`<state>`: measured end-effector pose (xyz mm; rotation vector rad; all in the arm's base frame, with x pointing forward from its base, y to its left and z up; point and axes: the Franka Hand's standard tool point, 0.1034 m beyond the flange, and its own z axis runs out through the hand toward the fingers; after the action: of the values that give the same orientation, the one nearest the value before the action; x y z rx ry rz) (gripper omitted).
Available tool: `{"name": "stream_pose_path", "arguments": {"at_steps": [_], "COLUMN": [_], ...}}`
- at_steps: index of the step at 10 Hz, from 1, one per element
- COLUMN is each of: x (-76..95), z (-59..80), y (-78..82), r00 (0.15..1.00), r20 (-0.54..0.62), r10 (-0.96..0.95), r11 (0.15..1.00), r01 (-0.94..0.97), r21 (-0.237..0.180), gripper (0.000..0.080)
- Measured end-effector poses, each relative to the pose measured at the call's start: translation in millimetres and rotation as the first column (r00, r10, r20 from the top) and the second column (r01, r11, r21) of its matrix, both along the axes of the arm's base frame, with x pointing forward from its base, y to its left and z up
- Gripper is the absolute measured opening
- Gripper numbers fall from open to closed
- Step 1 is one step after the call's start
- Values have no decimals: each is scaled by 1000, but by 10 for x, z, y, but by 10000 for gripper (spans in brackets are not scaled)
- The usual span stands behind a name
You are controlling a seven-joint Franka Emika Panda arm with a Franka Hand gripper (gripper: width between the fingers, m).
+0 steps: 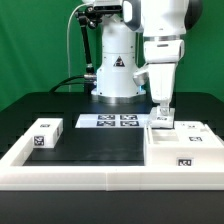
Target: Assemble cabinet
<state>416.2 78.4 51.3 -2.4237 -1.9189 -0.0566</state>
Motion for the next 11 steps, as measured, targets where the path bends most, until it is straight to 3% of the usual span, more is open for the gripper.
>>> {"name": "stream_pose_path", "arguments": {"at_steps": [5, 11], "x": [272, 287], "z": [97, 62], "y": [-35, -26], "r00": [1000, 1000], "r20": [-1, -11], "r10": [-6, -7], "r11": [1000, 1000], "r01": [6, 7], "r21": [-6, -3], "gripper": [70, 70]}}
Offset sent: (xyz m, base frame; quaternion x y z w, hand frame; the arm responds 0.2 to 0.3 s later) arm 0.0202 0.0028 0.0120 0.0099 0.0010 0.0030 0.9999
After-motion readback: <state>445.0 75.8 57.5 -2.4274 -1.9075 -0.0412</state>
